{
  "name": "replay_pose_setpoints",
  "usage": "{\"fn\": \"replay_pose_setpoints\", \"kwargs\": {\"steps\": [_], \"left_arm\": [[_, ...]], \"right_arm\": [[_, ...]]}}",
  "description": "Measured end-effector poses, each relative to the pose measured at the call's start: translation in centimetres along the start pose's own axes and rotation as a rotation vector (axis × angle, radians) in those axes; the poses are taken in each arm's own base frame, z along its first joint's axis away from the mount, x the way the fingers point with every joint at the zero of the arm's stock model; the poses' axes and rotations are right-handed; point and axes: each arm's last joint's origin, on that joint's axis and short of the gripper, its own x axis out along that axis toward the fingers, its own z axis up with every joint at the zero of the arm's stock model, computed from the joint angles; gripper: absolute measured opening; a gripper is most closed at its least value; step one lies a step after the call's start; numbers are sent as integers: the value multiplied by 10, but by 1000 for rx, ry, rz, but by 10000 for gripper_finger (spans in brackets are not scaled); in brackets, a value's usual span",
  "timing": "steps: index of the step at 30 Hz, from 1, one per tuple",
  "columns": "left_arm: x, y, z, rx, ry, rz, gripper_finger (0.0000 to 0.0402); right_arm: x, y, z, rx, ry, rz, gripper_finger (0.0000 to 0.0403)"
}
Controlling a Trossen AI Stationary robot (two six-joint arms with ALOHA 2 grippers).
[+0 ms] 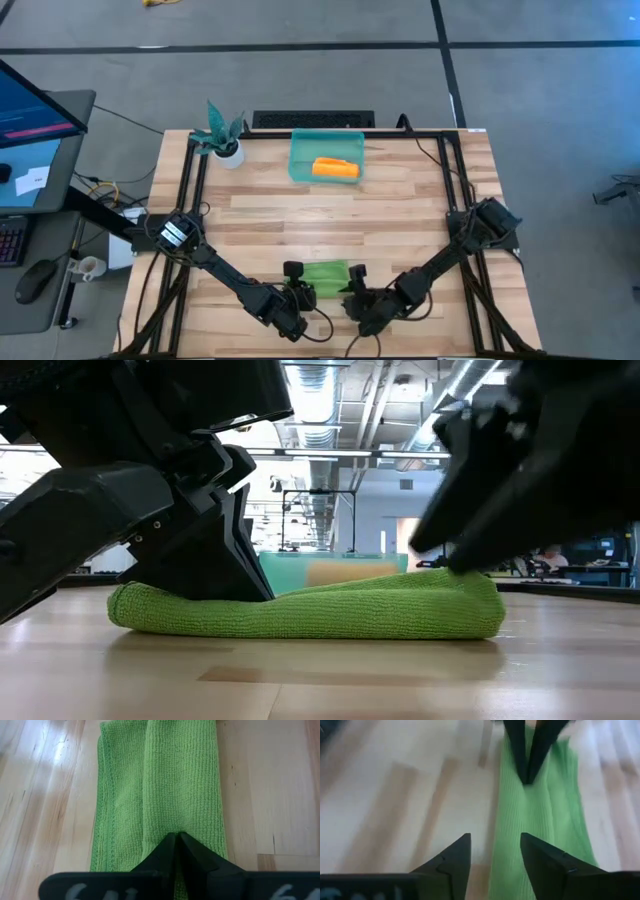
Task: Roll microfiber towels into tight, uniform cylinder then place into a basket
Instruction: Roll the green microfiber cloth
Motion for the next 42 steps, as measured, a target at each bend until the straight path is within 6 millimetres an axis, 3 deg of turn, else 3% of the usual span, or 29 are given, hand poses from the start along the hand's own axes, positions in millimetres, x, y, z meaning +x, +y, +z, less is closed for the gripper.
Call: {"fn": "replay_pose_setpoints", "kwargs": {"steps": [6,14,28,36,42], "left_arm": [[0,0,0,2,1,0,15],[0,0,0,3,1,0,15],[0,0,0,4,0,5,22],[0,2,0,-38,-2,17,92],[-2,3,2,8,6,39,153]], "right_arm": [[16,-13,-17,31,146,-34,216],[21,-29,-19,210,225,13,214],[24,-35,-19,289,245,33,125],[27,-39,-18,362,263,71,67],[27,-39,-19,371,265,70,52]]}}
